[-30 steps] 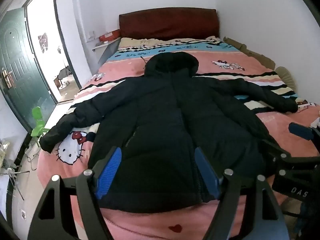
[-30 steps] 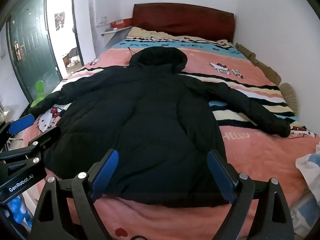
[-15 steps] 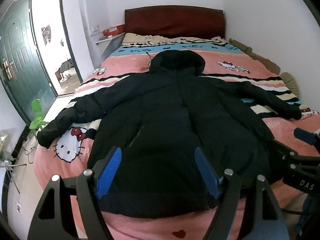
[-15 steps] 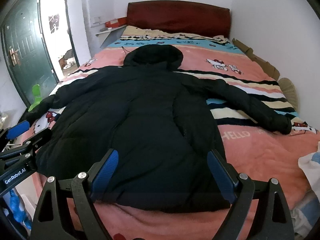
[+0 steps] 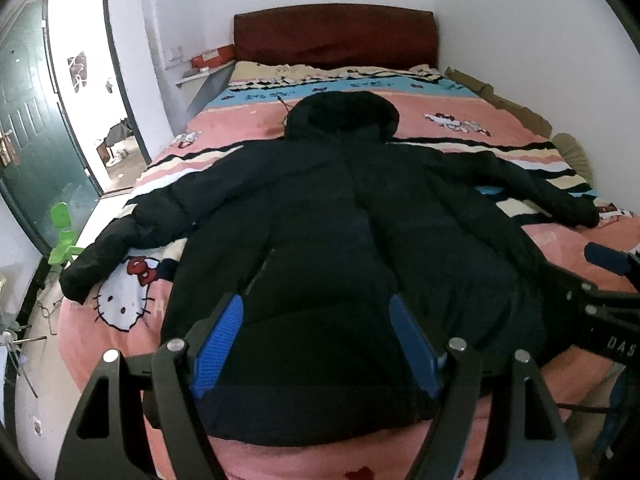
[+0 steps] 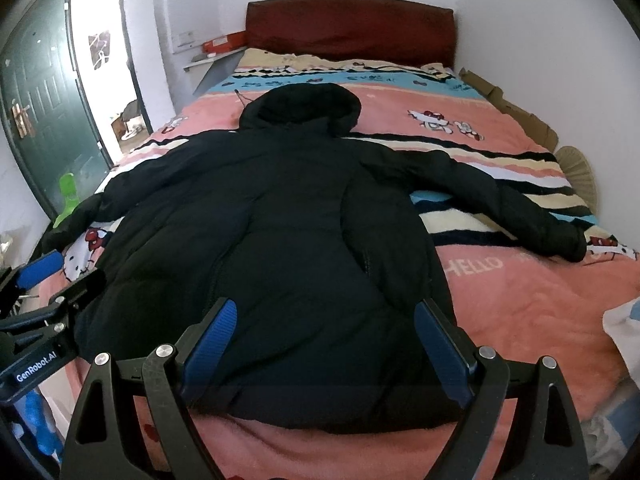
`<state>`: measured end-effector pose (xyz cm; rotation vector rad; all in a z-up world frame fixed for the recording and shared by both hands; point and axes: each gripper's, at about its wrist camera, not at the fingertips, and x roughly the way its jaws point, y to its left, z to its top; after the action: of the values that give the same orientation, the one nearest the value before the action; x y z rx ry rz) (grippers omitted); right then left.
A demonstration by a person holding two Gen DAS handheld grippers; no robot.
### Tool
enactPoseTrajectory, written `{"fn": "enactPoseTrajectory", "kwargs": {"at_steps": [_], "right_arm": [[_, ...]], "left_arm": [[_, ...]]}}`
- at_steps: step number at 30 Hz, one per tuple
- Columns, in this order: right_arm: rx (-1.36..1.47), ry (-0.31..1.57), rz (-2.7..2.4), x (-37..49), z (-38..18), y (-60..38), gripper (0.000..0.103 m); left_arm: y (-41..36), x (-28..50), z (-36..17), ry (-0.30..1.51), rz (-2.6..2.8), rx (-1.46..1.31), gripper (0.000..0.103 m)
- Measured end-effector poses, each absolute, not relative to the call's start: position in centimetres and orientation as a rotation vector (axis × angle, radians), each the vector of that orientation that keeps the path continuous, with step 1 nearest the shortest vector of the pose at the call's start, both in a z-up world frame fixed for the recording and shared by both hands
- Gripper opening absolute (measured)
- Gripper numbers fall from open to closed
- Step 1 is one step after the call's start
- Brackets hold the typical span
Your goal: Fold large clothes
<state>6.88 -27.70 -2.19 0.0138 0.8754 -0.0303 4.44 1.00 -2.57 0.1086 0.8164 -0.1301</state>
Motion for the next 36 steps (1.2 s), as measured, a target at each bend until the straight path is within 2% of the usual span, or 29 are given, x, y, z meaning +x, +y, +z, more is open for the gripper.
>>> {"fn": "enactPoseTrajectory", "kwargs": {"at_steps": [19,36], "right_arm": [[0.031,0.919,-0.045,9.3,-3.5,-28.2,0.090],[0.035,0.921,-0.107,12.3,-2.2,-29.4,0.090]], "left_arm": [[2.7,7.2,-3.7,0.897,-0.180,0.009,0.075],[5.1,10.0,-3.7,0.897,-0.139,0.015,0.075]]}}
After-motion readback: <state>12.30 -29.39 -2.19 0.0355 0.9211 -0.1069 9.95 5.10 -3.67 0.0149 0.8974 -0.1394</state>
